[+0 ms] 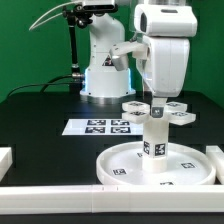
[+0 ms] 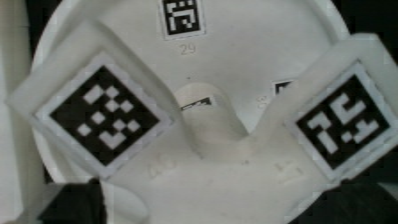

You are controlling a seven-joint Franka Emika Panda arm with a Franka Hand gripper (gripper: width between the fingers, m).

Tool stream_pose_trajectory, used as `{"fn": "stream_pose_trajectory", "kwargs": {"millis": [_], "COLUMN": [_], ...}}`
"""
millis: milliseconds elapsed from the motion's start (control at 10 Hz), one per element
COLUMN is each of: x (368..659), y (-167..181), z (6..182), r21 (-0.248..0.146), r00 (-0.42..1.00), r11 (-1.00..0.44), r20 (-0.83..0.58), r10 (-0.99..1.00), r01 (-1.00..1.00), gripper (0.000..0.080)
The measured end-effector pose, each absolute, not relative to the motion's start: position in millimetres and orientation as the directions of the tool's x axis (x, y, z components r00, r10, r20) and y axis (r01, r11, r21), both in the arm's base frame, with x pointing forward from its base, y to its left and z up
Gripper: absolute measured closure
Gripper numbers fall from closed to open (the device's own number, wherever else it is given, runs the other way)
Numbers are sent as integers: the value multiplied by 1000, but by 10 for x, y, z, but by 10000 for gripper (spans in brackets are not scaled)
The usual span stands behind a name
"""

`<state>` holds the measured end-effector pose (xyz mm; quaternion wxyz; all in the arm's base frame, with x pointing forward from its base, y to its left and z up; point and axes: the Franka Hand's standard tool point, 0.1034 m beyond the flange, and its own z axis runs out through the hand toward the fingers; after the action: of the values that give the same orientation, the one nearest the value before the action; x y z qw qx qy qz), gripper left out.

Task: Assemble round table

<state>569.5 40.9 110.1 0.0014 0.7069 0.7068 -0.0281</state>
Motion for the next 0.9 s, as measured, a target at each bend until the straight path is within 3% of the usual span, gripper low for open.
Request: {"fn": "stream_pose_trajectory", "kwargs": {"millis": [900], "x": [5730], "y": [411], "z": [1047], "r21": [-44], "r00": [40], "r11": [-42], "r20": [-41], "r10": [998], "r01": [998], "gripper": [150]}}
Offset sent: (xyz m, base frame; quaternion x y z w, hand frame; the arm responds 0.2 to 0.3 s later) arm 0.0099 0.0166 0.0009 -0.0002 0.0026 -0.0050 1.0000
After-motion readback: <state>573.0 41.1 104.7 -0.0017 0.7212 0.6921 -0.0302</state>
